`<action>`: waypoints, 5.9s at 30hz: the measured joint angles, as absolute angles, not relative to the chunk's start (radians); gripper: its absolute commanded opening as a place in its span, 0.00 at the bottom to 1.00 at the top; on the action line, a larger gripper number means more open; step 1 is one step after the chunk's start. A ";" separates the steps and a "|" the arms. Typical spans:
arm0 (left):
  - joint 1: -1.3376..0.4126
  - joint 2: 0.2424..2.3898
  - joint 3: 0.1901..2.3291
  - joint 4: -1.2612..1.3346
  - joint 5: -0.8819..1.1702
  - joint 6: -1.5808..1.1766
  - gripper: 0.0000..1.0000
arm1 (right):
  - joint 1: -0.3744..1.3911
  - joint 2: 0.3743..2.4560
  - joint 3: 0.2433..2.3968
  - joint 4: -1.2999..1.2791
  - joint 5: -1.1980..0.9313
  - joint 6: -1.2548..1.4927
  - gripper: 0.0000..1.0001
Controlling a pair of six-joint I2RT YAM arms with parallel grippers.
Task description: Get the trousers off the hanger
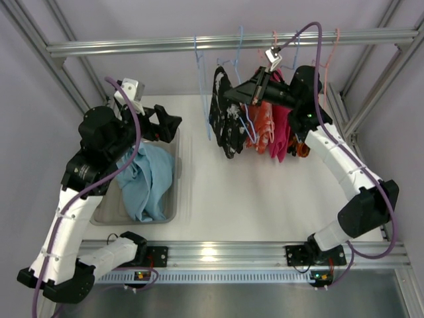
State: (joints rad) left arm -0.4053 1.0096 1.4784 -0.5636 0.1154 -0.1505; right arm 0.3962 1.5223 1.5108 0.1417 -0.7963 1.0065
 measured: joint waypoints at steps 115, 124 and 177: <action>-0.918 1.488 1.278 0.362 -0.180 0.267 0.51 | 0.452 1.148 1.442 0.036 -0.593 1.083 0.00; -0.903 1.490 1.314 0.331 -0.172 0.259 0.00 | 0.452 1.119 1.429 0.024 -0.575 1.052 0.00; -0.860 1.316 2.125 -0.114 -0.122 0.374 0.00 | 0.463 0.917 1.156 -0.013 -0.510 0.738 0.00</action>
State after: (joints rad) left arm -0.8597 1.3155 2.1246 -0.1139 -0.1219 0.3744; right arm 0.4629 0.9173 1.1564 -0.0128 -0.5098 0.7380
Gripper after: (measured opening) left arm 0.181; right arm 0.003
